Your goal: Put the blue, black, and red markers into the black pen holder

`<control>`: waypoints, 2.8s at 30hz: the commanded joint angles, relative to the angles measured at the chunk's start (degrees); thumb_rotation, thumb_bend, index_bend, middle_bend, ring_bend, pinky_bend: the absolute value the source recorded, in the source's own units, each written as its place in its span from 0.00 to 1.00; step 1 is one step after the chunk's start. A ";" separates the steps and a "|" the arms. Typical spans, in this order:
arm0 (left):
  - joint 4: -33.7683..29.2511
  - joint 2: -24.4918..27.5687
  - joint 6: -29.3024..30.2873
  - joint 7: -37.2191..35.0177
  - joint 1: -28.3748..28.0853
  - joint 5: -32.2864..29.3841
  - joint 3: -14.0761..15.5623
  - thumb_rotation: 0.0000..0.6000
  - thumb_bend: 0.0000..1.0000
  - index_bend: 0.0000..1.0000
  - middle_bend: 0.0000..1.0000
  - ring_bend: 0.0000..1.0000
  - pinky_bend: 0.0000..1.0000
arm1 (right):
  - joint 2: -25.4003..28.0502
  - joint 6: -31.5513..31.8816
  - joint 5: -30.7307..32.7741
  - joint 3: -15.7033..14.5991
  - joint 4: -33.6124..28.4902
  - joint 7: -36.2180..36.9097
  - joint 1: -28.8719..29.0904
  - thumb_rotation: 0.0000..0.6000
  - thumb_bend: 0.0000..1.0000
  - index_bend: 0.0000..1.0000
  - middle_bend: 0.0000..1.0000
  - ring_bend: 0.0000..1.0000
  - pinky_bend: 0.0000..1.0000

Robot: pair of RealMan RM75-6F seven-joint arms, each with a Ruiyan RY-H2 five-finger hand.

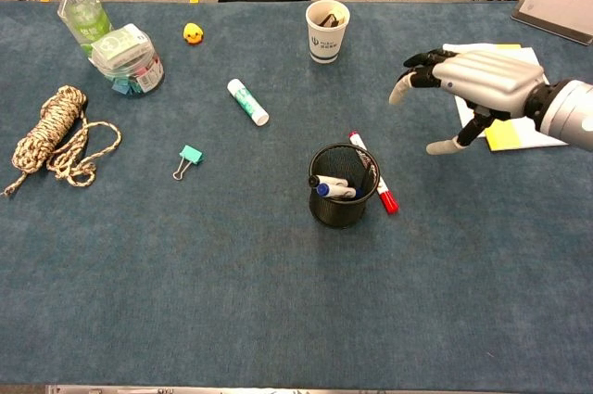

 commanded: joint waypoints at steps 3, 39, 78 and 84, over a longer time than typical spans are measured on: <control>-0.08 0.23 0.37 -0.07 0.30 -0.04 0.03 1.00 0.47 0.26 0.31 0.28 0.13 | -3.71 -1.79 -0.89 -0.44 3.18 -2.94 1.77 1.00 0.15 0.30 0.24 0.04 0.00; 1.61 -0.09 0.16 -1.64 1.11 -1.15 -0.26 1.00 0.47 0.27 0.31 0.28 0.13 | -15.20 -5.08 -1.15 -1.14 17.59 -8.45 7.17 1.00 0.28 0.39 0.26 0.04 0.00; 1.28 -0.13 -0.04 -1.13 1.18 -1.17 -0.24 1.00 0.47 0.27 0.31 0.28 0.13 | -17.18 -1.80 -3.03 -3.65 22.00 -6.74 5.36 1.00 0.31 0.49 0.28 0.05 0.00; 1.29 -0.12 -0.25 -1.25 1.18 -1.33 -0.23 1.00 0.47 0.26 0.31 0.28 0.13 | -17.59 -1.23 -3.61 -4.10 22.74 -6.42 5.19 1.00 0.33 0.51 0.29 0.06 0.00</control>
